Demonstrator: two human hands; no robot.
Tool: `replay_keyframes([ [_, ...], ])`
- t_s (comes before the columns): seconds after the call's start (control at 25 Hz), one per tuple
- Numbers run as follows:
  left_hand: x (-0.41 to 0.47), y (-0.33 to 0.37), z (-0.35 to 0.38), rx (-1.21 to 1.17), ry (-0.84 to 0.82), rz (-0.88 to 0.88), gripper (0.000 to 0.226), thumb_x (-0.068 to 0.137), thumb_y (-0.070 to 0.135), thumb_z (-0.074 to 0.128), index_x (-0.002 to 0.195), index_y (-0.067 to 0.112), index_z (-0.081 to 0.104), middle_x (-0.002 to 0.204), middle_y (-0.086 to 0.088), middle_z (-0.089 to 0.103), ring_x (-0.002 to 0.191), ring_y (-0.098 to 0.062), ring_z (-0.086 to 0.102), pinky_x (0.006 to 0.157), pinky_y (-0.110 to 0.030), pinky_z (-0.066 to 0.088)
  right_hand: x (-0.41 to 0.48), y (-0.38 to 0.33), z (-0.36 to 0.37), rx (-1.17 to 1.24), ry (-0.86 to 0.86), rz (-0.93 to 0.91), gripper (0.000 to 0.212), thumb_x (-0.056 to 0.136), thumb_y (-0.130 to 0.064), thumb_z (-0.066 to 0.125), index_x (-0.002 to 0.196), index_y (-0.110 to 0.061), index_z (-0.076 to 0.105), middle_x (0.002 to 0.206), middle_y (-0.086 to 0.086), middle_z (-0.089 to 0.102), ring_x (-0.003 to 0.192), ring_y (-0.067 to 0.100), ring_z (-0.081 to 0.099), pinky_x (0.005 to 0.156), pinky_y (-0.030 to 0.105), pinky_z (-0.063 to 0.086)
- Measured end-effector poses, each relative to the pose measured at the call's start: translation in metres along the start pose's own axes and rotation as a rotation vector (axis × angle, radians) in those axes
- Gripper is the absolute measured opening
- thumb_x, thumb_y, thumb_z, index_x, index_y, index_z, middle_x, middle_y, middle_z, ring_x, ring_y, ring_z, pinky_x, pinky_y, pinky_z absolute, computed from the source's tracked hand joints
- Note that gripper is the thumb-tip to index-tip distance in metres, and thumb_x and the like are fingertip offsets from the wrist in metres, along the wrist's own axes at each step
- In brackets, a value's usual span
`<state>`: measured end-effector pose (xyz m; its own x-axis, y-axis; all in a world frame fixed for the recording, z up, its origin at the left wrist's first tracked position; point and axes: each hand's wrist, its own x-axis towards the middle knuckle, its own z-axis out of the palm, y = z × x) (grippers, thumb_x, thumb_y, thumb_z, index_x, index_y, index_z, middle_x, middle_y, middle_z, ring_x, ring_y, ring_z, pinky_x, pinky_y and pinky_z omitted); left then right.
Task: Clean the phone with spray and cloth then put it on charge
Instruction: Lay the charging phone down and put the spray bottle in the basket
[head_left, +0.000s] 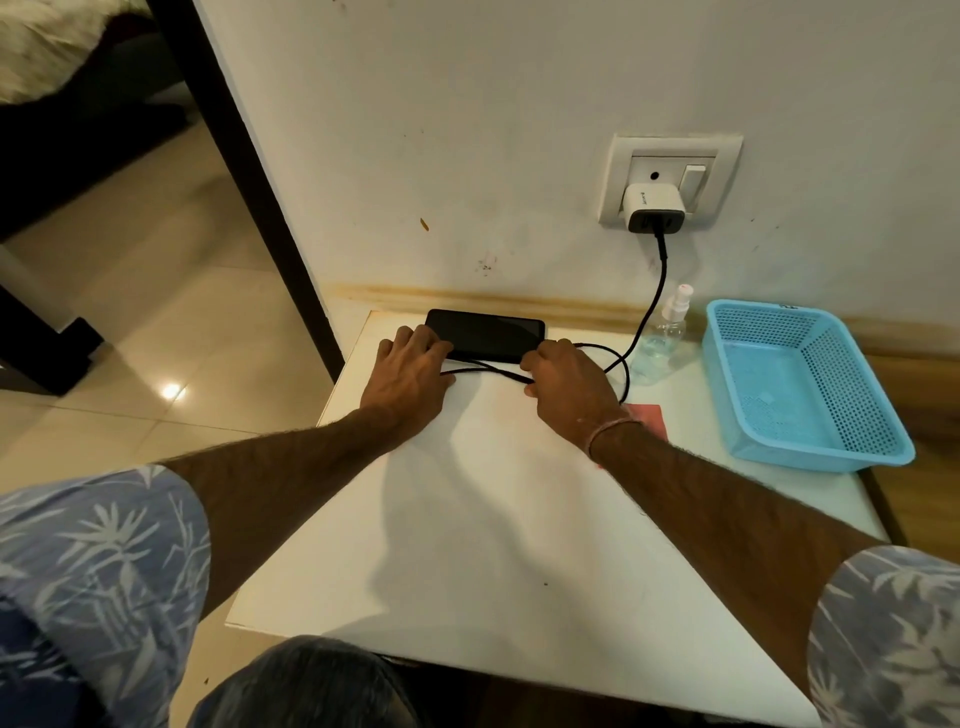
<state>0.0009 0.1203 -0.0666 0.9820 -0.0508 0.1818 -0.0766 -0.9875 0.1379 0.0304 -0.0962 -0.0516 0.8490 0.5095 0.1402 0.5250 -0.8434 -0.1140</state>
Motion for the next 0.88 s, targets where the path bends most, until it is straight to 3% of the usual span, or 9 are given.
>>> replay_keyframes([
  [0.36, -0.015, 0.029, -0.003, -0.005, -0.112, -0.130, 0.070, 0.088, 0.045, 0.071, 0.145, 0.016, 0.043, 0.146, -0.010, 0.044, 0.134, -0.031, 0.039, 0.111, -0.044, 0.034, -0.031, -0.011, -0.015, 0.006, -0.033, -0.019, 0.045, 0.092, -0.021, 0.062, 0.132, -0.007, 0.049, 0.132, 0.011, 0.053, 0.122, 0.027, 0.045, 0.104, 0.035, 0.038],
  [0.68, -0.040, 0.086, -0.008, -0.187, -0.264, -0.214, 0.061, 0.086, 0.042, 0.075, 0.135, 0.018, 0.048, 0.130, -0.005, 0.060, 0.120, -0.025, 0.054, 0.101, -0.039, 0.042, -0.088, -0.006, -0.032, 0.070, -0.011, 0.016, 0.044, 0.095, -0.028, 0.058, 0.136, -0.016, 0.049, 0.140, 0.003, 0.052, 0.133, 0.022, 0.043, 0.114, 0.033, 0.028],
  [0.76, -0.043, 0.113, -0.016, -0.368, -0.266, -0.236, 0.046, 0.087, 0.036, 0.076, 0.123, 0.017, 0.056, 0.115, -0.003, 0.065, 0.102, -0.020, 0.060, 0.084, -0.030, 0.046, -0.094, -0.001, -0.035, 0.183, 0.058, 0.093, 0.036, 0.095, -0.027, 0.057, 0.129, -0.019, 0.055, 0.133, 0.000, 0.057, 0.126, 0.019, 0.049, 0.107, 0.032, 0.037],
  [0.88, -0.042, 0.160, -0.033, -0.715, -0.183, -0.201, 0.015, 0.094, 0.021, 0.067, 0.107, 0.014, 0.068, 0.097, 0.001, 0.070, 0.086, -0.013, 0.063, 0.072, -0.023, 0.045, -0.096, 0.015, -0.046, 0.424, 0.373, 0.333, 0.016, 0.086, -0.015, 0.061, 0.103, -0.016, 0.064, 0.103, 0.002, 0.063, 0.100, 0.021, 0.059, 0.083, 0.028, 0.046],
])
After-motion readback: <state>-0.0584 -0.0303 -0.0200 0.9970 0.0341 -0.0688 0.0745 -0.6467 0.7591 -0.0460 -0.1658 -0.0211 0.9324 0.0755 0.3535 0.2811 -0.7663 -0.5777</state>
